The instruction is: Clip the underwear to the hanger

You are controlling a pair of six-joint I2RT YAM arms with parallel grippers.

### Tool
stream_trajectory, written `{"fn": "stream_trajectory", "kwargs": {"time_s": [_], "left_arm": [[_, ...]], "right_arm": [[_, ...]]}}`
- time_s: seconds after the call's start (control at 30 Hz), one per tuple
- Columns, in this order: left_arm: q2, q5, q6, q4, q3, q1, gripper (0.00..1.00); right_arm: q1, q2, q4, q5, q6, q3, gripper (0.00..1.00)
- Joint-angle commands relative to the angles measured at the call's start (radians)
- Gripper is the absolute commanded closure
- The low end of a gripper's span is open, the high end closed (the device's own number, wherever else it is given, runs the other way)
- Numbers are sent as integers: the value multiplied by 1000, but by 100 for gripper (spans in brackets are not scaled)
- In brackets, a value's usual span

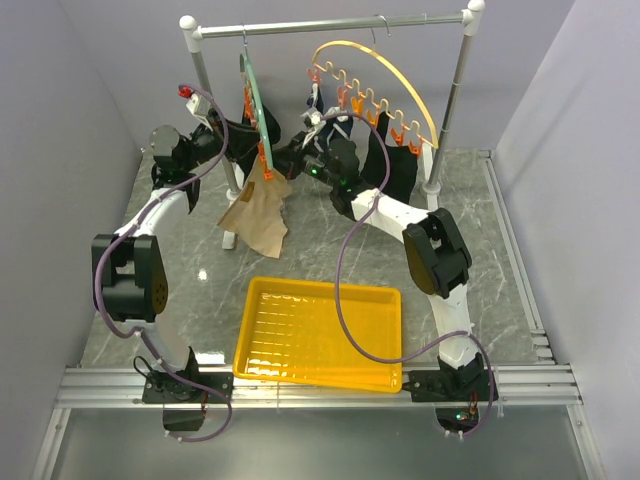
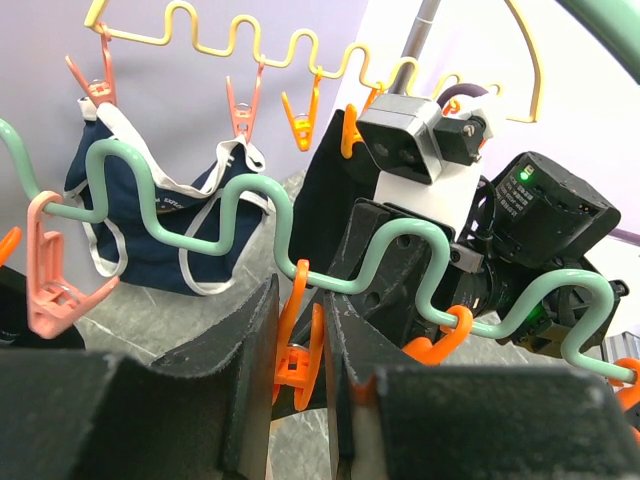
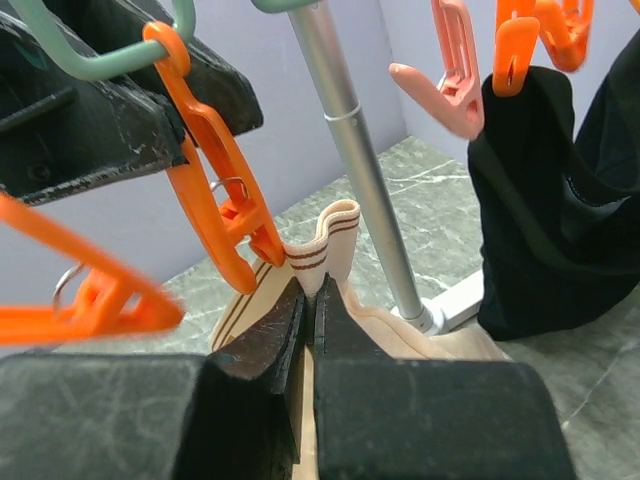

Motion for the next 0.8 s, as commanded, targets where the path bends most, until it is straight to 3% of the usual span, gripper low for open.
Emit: {"fn": "stream_trajectory", "kwargs": {"time_s": [0.0, 0.77], "left_arm": [[18, 2, -33, 29, 2, 3, 100], [32, 16, -34, 40, 17, 3, 100]], "right_arm": [[7, -26, 84, -14, 32, 3, 100], [-7, -79, 129, -31, 131, -73, 100]]}}
